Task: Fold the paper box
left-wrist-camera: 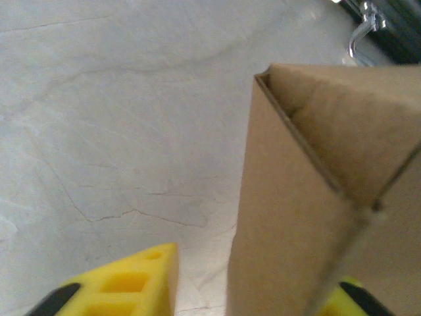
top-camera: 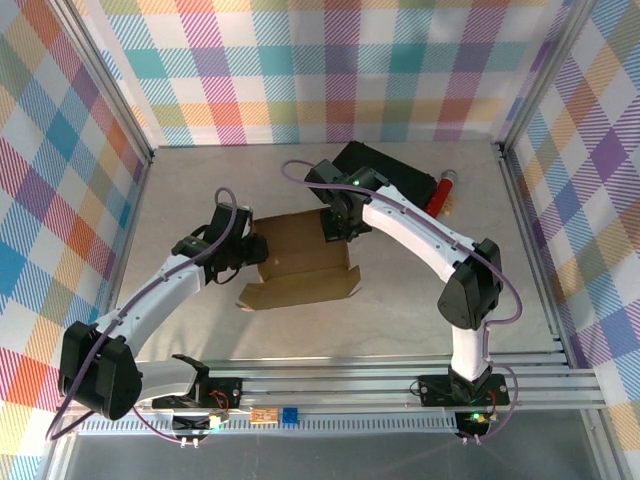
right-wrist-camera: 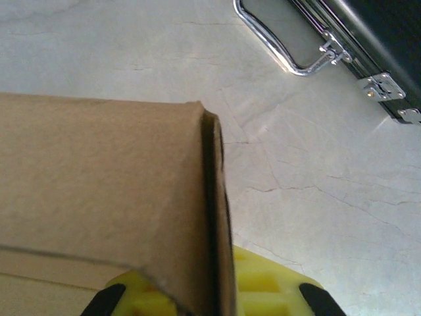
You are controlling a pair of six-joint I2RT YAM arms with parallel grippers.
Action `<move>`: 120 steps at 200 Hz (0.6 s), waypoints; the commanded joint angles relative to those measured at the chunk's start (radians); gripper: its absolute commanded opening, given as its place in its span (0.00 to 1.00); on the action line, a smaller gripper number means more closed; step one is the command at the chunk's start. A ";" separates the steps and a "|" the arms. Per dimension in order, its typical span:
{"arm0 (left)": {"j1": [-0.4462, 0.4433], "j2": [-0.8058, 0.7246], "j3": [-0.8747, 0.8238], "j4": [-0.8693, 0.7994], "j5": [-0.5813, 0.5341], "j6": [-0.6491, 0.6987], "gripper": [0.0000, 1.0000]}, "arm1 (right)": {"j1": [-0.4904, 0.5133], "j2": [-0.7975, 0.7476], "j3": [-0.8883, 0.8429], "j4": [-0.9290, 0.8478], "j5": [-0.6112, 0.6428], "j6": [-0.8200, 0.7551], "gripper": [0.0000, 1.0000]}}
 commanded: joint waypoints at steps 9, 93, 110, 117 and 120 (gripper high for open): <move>-0.026 0.030 0.096 -0.139 -0.111 -0.039 0.14 | -0.001 -0.004 0.051 0.001 0.014 0.005 0.00; -0.090 0.023 0.117 -0.114 -0.150 -0.050 0.39 | -0.001 0.062 0.117 -0.066 0.039 0.024 0.00; -0.090 0.013 0.117 -0.095 -0.090 -0.048 0.23 | -0.004 0.066 0.110 -0.062 0.044 0.024 0.00; -0.089 0.019 0.125 -0.104 -0.077 -0.053 0.16 | -0.005 0.068 0.109 -0.061 0.044 0.023 0.00; -0.088 0.021 0.130 -0.109 -0.065 -0.055 0.13 | -0.004 0.069 0.110 -0.060 0.044 0.021 0.00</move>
